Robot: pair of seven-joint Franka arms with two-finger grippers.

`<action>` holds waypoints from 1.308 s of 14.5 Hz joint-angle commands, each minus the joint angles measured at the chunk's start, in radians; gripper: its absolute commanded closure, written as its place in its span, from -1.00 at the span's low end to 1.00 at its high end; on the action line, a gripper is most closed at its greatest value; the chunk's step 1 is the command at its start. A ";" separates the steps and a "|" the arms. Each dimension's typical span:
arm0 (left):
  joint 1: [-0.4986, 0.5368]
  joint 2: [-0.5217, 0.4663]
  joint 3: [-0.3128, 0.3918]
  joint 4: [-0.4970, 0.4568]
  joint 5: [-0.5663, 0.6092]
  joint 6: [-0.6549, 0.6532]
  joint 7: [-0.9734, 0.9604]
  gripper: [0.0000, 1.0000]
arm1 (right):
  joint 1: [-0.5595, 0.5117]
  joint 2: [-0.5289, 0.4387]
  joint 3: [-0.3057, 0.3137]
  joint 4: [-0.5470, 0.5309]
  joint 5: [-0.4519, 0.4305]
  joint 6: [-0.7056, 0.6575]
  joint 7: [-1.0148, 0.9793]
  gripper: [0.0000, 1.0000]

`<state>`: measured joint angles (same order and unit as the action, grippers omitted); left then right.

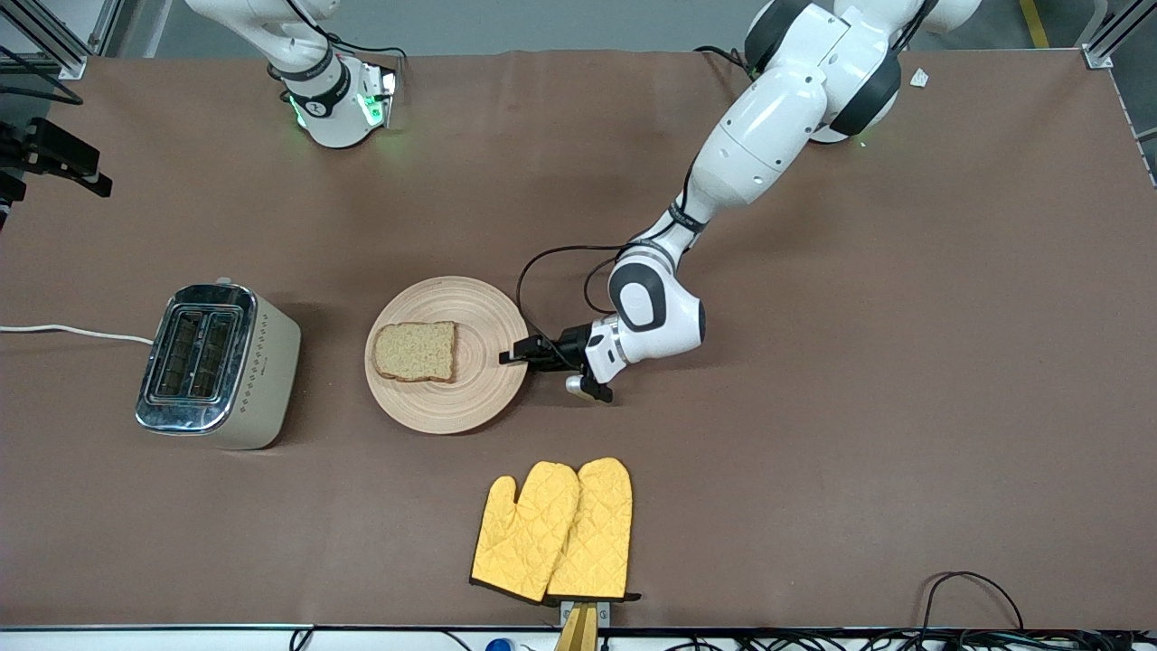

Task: Move plate and put bread in toaster
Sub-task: 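Slide the wooden plate with bread toward the toaster with the left gripper, then release the plate and withdraw the left gripper while the right gripper approaches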

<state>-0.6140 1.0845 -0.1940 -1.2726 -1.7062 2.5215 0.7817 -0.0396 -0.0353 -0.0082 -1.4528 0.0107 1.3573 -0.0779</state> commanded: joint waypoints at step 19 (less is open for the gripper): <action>0.508 -0.560 0.054 -0.097 1.494 -0.702 -0.662 -1.00 | 0.279 0.247 0.010 -0.371 0.068 0.626 0.371 -1.00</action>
<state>-0.1154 0.6224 -0.1395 -1.3156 -0.2857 1.8767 0.1525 0.2193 0.1617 0.0080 -1.8203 0.0722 1.9315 0.2581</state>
